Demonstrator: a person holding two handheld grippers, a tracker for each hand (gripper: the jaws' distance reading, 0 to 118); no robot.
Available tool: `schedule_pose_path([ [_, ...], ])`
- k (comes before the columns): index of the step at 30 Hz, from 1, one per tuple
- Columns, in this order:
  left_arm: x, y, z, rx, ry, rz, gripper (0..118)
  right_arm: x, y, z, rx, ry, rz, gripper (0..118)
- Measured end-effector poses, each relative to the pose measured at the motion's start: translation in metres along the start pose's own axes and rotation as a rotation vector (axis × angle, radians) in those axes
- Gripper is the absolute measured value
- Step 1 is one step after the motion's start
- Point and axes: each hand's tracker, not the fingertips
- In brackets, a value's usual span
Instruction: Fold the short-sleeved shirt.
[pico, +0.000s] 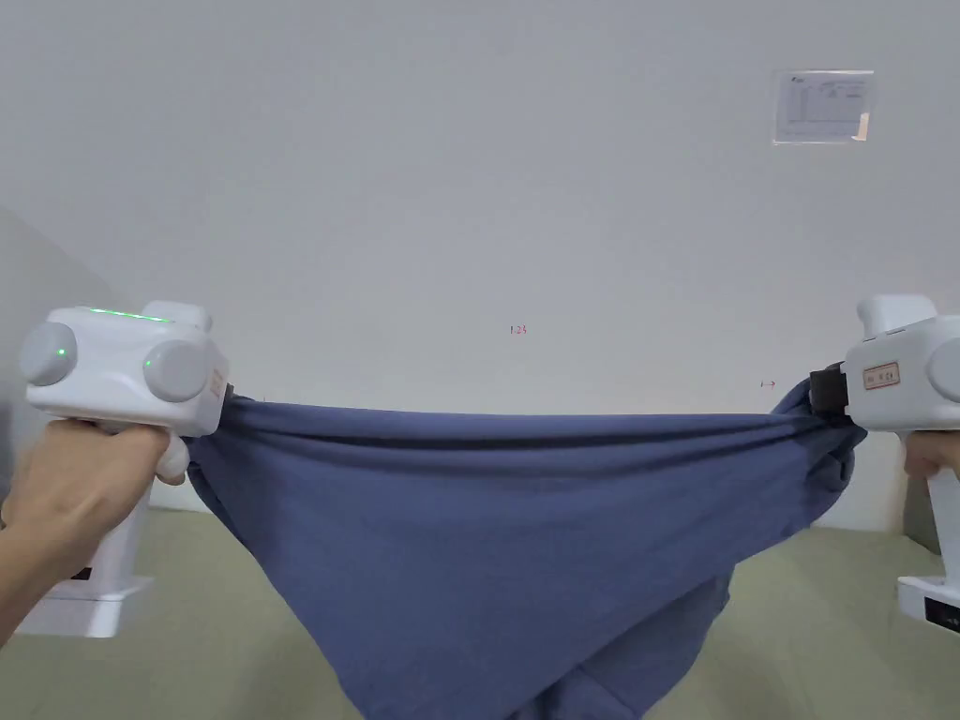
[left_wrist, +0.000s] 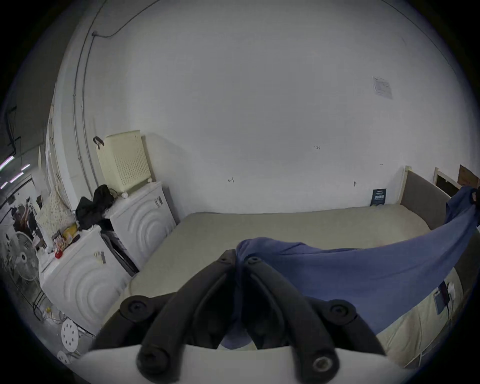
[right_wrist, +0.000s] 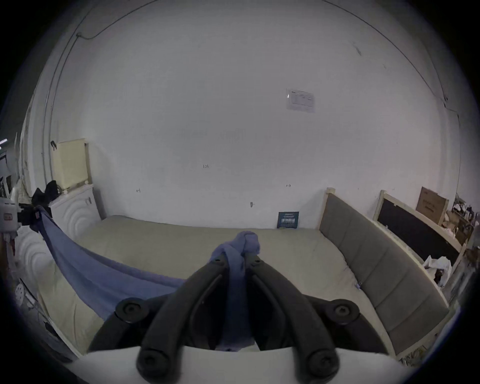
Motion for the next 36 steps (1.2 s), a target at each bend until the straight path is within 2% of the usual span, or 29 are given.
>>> schedule_pose_path([
  [7,0.014,0.033,-0.048,0.014,0.041,-0.024,3,-0.009,0.024,-0.062,0.026,-0.038,0.012,11],
  [12,0.023,0.033,-0.091,0.061,0.052,0.034,3,-0.016,0.017,-0.111,0.048,-0.066,-0.006,11],
  [16,0.034,0.008,-0.133,0.027,0.043,0.058,3,-0.021,-0.011,-0.147,0.023,-0.075,-0.013,11],
  [21,0.048,-0.067,-0.176,-0.116,0.008,0.029,3,-0.021,-0.084,-0.179,-0.084,-0.061,-0.003,11],
  [23,0.050,-0.105,-0.181,-0.174,-0.029,0.040,3,-0.019,-0.125,-0.175,-0.150,-0.073,0.008,11],
  [28,0.052,-0.202,-0.157,-0.273,-0.076,-0.007,3,-0.008,-0.218,-0.140,-0.260,-0.060,-0.051,11],
  [29,0.049,-0.220,-0.155,-0.306,-0.081,-0.039,3,-0.005,-0.236,-0.128,-0.292,-0.049,-0.044,11],
  [33,0.034,-0.287,-0.111,-0.368,-0.121,0.007,3,0.004,-0.304,-0.070,-0.360,-0.042,-0.037,11],
  [35,0.026,-0.314,-0.090,-0.397,-0.137,0.016,3,0.008,-0.331,-0.040,-0.401,-0.035,-0.057,11],
  [36,0.022,-0.326,-0.080,-0.417,-0.144,0.015,3,0.010,-0.344,-0.025,-0.399,-0.026,-0.096,11],
])
